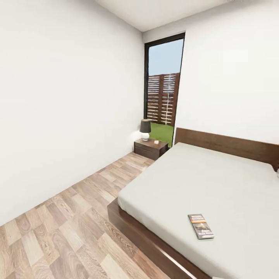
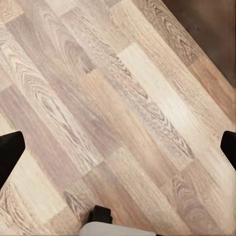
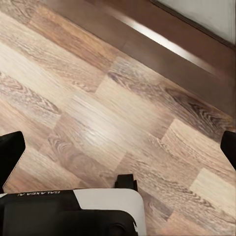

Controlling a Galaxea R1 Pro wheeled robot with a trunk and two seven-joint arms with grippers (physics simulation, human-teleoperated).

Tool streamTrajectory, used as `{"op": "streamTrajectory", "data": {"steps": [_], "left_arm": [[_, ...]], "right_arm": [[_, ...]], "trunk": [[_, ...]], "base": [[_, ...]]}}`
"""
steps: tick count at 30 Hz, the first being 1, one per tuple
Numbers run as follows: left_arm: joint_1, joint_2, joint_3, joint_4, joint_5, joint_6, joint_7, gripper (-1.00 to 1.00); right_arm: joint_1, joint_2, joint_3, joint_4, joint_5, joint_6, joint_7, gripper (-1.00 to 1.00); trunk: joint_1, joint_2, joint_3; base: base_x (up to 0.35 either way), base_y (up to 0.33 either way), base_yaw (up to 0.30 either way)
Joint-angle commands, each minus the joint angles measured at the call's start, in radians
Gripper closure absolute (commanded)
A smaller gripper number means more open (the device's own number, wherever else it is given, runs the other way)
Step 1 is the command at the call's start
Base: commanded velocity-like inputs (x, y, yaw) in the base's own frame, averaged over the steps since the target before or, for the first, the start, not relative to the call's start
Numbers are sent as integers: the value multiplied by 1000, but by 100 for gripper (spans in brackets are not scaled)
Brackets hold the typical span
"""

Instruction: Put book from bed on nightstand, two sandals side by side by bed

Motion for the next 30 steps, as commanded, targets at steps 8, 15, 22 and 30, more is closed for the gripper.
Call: {"op": "streamTrajectory", "data": {"steps": [8,15,22,30], "left_arm": [[0,0,-8,1,11,-3,-5,-100],[0,0,-8,1,11,-3,-5,-100],[0,0,-8,1,11,-3,-5,-100],[0,0,-8,1,11,-3,-5,-100]], "right_arm": [[-1,0,8,3,-11,0,5,-100],[-1,0,8,3,-11,0,6,-100],[-1,0,8,2,-11,0,6,-100],[-1,0,8,2,-11,0,6,-100]], "trunk": [[1,-1,3],[1,-1,7],[1,-1,10],[1,-1,13]], "base": [[184,197,-300],[22,202,-300],[2,30,-300],[0,2,-300]]}}
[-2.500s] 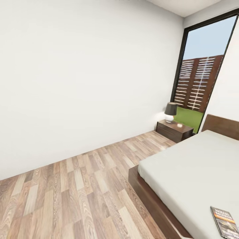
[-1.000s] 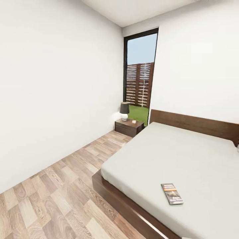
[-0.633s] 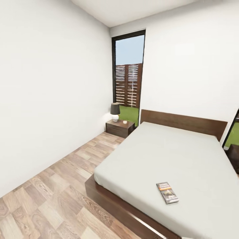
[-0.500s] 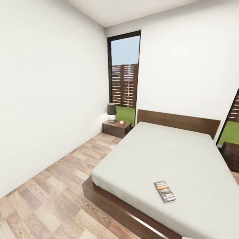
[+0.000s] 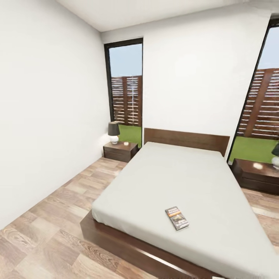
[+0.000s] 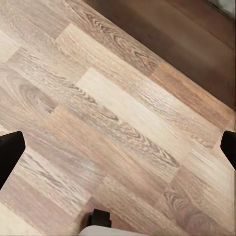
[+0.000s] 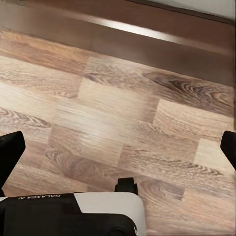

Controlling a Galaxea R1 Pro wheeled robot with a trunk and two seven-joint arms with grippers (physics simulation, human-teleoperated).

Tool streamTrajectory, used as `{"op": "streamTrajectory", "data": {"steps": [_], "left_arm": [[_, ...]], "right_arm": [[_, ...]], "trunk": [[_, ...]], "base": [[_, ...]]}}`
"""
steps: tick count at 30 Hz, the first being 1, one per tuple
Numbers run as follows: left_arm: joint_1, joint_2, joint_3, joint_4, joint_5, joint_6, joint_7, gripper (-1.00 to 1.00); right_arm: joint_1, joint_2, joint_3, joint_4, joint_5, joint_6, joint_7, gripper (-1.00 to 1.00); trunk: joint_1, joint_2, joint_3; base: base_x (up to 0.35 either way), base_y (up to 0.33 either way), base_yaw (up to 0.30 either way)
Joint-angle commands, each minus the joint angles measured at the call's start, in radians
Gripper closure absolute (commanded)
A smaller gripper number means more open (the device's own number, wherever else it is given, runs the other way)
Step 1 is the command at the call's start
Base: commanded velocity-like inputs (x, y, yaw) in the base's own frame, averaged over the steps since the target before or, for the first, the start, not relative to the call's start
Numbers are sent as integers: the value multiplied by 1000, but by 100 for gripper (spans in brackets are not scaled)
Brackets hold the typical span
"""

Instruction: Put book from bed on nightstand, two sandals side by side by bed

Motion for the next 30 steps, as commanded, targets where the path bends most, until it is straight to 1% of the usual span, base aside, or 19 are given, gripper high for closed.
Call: {"op": "streamTrajectory", "data": {"steps": [1,17,30], "left_arm": [[0,0,-8,1,11,-3,-5,-100],[0,0,-8,1,11,-3,-5,-100],[0,0,-8,1,11,-3,-5,-100]], "right_arm": [[-1,0,8,3,-11,0,5,-100],[-1,1,8,3,-11,0,5,-100],[-1,0,8,3,-11,0,5,-100]], "trunk": [[0,-1,0],[0,-1,6],[0,-1,3]], "base": [[0,0,-300],[0,0,-300],[0,0,-292]]}}
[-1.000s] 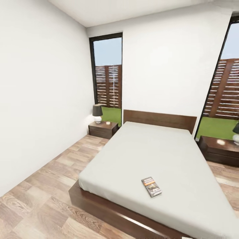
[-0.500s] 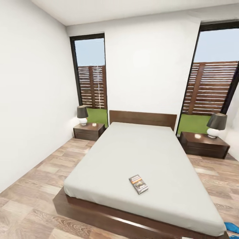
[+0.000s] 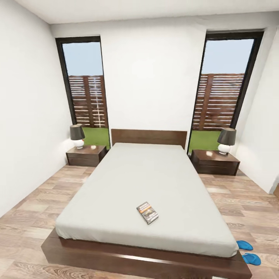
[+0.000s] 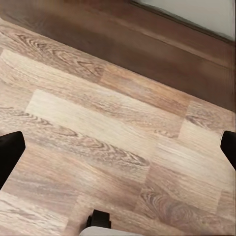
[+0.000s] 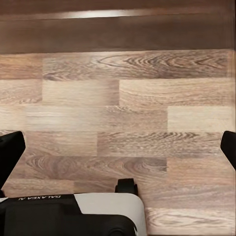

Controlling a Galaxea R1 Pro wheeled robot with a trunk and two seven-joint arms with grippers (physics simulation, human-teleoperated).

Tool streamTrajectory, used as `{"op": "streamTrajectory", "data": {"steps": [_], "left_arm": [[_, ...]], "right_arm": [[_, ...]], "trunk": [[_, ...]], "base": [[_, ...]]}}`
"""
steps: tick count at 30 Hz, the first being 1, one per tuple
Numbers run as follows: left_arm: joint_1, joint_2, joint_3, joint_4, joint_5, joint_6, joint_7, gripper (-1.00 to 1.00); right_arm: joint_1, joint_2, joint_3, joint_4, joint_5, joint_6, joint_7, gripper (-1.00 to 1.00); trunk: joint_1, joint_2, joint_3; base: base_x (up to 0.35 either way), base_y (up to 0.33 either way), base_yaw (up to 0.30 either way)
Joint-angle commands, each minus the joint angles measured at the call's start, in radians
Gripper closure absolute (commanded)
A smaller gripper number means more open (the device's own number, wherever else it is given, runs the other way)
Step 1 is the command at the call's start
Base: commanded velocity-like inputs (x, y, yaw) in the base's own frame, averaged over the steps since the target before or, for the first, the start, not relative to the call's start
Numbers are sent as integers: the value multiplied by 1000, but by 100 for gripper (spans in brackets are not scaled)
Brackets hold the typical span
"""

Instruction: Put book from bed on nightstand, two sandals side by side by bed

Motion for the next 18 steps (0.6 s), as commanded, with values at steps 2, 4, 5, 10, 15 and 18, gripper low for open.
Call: {"op": "streamTrajectory", "data": {"steps": [2,4,5,10,15,18], "left_arm": [[0,0,-8,1,11,-3,-5,-100],[0,0,-8,1,11,-3,-5,-100],[0,0,-8,1,11,-3,-5,-100],[0,0,-8,1,11,-3,-5,-100],[0,0,-8,1,11,-3,-5,-100],[0,0,-8,1,11,-3,-5,-100]], "right_arm": [[-1,0,8,3,-11,0,5,-100],[-1,0,8,3,-11,0,5,-100],[-1,0,8,3,-11,0,5,-100],[-1,0,8,3,-11,0,5,-100],[-1,0,8,3,-11,0,5,-100],[-1,0,8,3,-11,0,5,-100]], "trunk": [[0,-1,-1],[0,-1,-1],[0,-1,-1],[0,-1,-3],[0,-1,-6],[0,-1,-11]], "base": [[0,0,-296],[0,0,-297],[0,0,-297],[0,0,-232],[0,0,-34],[0,0,-2]]}}
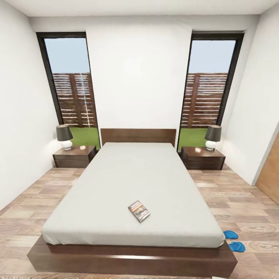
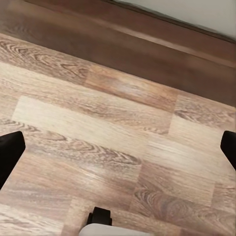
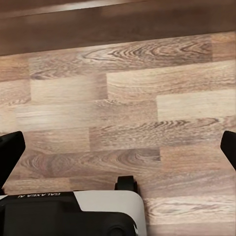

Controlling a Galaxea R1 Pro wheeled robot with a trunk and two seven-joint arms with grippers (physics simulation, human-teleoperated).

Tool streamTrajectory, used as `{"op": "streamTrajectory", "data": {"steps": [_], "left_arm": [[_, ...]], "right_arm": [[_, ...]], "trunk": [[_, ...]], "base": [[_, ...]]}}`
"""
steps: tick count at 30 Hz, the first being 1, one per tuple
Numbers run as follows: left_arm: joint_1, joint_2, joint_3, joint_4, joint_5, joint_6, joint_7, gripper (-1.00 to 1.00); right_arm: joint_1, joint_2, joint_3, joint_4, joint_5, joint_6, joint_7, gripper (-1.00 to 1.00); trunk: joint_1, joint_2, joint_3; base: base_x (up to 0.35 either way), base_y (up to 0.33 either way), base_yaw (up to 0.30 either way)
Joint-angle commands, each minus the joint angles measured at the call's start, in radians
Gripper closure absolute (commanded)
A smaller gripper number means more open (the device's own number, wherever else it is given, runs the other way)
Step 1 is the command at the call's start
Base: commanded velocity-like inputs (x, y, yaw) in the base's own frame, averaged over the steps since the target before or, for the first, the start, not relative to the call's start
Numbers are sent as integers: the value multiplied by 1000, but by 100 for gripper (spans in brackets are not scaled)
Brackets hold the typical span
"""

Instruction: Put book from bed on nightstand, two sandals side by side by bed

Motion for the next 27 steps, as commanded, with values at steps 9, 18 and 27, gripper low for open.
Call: {"op": "streamTrajectory", "data": {"steps": [9,18,27], "left_arm": [[0,0,-8,2,11,-3,-5,-100],[0,0,-8,2,11,-3,-5,-100],[0,0,-8,2,11,-3,-5,-100]], "right_arm": [[-1,0,8,3,-11,0,5,-100],[-1,0,7,3,-11,0,5,-100],[-1,0,8,3,-10,0,5,-100]], "trunk": [[0,-1,-15],[0,-1,-29],[0,-1,-40]], "base": [[0,0,0],[0,0,0],[0,0,0]]}}
